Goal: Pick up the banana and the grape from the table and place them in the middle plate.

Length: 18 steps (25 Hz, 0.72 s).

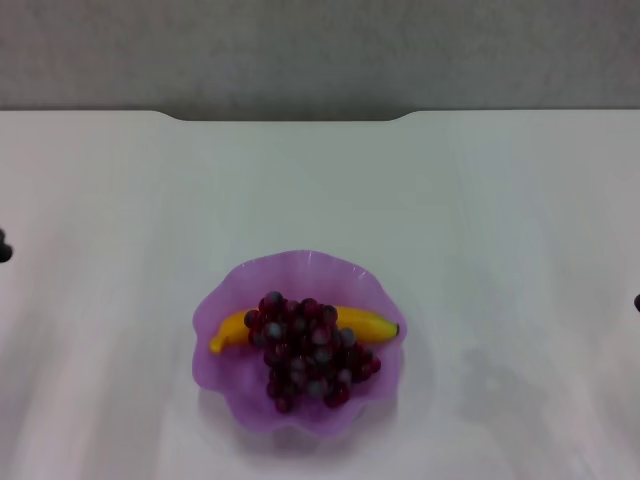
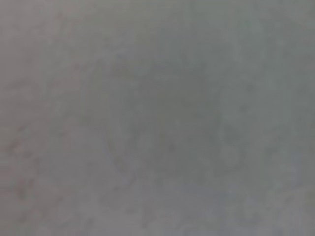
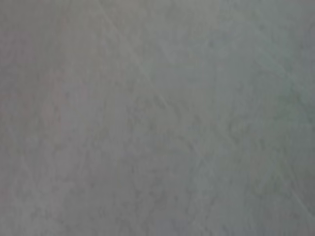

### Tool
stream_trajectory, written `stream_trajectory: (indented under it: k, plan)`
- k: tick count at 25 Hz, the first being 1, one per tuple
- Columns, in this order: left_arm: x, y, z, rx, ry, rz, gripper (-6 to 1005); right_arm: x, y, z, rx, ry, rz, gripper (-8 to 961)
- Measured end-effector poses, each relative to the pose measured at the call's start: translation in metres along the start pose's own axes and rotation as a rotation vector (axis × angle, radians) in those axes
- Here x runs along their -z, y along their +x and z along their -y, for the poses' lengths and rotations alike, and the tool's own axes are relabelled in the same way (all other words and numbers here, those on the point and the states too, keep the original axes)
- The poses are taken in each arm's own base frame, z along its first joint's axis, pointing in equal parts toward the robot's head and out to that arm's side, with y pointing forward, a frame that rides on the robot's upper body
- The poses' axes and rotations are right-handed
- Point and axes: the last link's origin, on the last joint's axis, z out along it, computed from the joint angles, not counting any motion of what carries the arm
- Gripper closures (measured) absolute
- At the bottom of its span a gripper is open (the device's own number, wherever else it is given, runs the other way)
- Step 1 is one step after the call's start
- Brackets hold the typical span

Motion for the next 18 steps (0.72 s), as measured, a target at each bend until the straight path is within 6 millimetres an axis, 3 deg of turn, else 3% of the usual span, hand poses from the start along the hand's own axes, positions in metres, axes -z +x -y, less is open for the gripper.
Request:
stream_trajectory:
  k: [8, 12, 13, 18]
  plan:
    - [0.009, -0.013, 0.022, 0.036, 0.103, 0.061, 993, -0.003, 0.008, 0.013, -0.024, 0.077, -0.061, 953]
    - [0.013, -0.020, 0.029, 0.066, 0.133, 0.093, 993, 0.004, 0.014, 0.036, -0.132, 0.238, -0.086, 953]
    - [0.014, -0.022, 0.031, 0.075, 0.140, 0.106, 993, 0.013, 0.020, 0.051, -0.199, 0.354, -0.104, 953]
    - [0.015, -0.030, 0.036, 0.103, 0.171, 0.161, 993, 0.033, 0.028, 0.072, -0.273, 0.528, -0.123, 953]
